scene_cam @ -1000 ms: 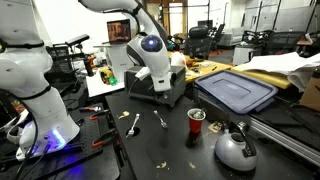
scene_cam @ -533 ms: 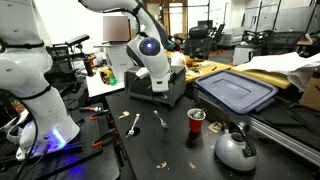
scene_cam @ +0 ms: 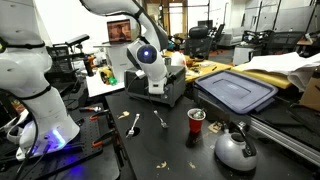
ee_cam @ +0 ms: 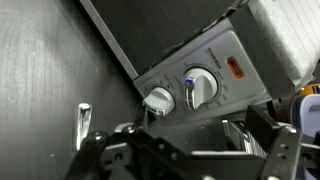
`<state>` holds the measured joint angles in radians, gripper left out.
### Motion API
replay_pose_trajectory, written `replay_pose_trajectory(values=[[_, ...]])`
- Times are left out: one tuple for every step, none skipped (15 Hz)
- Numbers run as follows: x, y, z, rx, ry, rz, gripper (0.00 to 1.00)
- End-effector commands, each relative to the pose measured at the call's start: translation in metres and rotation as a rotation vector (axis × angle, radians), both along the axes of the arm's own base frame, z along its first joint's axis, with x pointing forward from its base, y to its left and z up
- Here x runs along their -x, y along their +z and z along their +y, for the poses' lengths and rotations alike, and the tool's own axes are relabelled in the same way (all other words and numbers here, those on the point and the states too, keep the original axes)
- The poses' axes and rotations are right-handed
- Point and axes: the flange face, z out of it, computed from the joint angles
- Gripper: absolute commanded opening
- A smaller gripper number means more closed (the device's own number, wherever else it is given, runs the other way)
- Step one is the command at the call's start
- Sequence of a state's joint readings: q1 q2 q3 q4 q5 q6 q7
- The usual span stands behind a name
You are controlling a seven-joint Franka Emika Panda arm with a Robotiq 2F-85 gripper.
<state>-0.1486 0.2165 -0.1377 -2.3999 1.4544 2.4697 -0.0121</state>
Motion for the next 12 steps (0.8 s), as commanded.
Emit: replay_pose_trajectory(values=[[0.003,-0.008,0.015,-0.05,-0.053,0.013,1.0],[0.005,-0.01,0.014,-0.051,-0.073,0.015,1.0],[0.007,-0.011,0.012,-0.057,-0.099,0.014,1.0],[0.009,-0.012,0.011,-0.062,-0.123,0.012,1.0],[0.013,-0.012,0.009,-0.071,-0.147,0.007,1.0],[0.016,-0.012,0.009,-0.074,-0.17,0.005,1.0],[0.018,-0.013,0.009,-0.078,-0.194,0.004,1.0],[0.021,-0.014,0.009,-0.079,-0.218,0.002,1.0],[0.024,-0.016,0.009,-0.084,-0.24,0.001,1.0],[0.026,-0.017,0.009,-0.082,-0.258,-0.002,1.0],[0.029,-0.018,0.01,-0.087,-0.276,-0.004,1.0],[0.032,-0.02,0.01,-0.091,-0.289,-0.007,1.0]])
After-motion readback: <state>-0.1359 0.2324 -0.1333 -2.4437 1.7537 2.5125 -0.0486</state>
